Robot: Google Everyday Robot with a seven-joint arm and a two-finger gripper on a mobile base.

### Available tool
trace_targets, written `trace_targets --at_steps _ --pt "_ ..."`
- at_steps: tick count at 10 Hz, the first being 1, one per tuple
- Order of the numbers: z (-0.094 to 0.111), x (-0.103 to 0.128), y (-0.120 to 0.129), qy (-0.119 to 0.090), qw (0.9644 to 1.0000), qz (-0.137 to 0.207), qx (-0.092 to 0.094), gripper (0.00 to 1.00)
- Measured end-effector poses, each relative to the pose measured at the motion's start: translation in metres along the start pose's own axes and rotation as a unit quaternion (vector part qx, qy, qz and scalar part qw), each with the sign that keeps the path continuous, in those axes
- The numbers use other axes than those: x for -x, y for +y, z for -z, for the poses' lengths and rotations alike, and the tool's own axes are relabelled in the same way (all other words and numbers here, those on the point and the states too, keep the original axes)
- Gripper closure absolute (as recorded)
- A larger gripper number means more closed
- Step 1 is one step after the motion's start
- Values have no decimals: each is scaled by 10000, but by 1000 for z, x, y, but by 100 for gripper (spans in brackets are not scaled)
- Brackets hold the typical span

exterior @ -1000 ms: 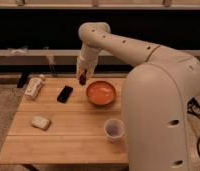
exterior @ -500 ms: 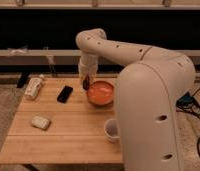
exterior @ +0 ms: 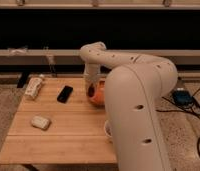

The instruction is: Place the pepper in the ceramic bowl

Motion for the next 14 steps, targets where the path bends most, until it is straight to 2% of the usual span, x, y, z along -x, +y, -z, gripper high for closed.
trace_targets --at_steps 3,4,6,8,9,11,13,14 --pt "-14 18 -13 -37 9996 -242 -170 99" --pt "-16 22 -16 -53 9993 -305 -211 94" --pt "-19 26 -28 -99 9982 -499 -309 74" --pt "-23 28 -38 -115 9974 -652 -298 54" --pt "-25 29 -44 -94 9969 -748 -238 42" --pt "-25 31 -56 -77 9964 -840 -113 26" --pt "-21 33 -63 -90 9961 -855 197 20" --pt "-17 33 -61 -105 9963 -817 241 20"
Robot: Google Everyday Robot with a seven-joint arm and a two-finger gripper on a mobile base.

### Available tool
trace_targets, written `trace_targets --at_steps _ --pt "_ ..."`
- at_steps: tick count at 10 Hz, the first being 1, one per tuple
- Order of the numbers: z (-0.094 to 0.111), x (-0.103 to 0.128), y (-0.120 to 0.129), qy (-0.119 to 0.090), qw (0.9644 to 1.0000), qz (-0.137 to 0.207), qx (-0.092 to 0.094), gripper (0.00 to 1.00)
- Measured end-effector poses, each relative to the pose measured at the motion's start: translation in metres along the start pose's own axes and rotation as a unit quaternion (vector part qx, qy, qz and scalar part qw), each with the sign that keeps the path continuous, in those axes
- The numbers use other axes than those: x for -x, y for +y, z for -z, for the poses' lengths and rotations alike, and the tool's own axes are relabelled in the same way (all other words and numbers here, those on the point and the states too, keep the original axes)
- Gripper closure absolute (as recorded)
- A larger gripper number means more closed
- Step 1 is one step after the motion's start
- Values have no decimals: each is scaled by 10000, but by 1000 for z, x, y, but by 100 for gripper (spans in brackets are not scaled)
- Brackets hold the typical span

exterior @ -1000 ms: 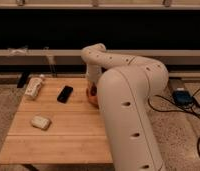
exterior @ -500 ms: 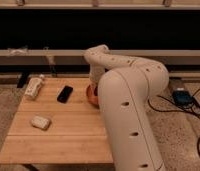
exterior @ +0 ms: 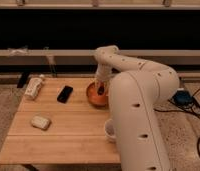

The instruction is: Place the pepper in the ceramic bowl

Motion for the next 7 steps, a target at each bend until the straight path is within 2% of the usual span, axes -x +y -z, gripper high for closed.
trace_targets --at_steps 2,7 --pt "8 -1 5 -24 9999 93 121 20" --pt "8 -1 3 -9 9999 85 117 20"
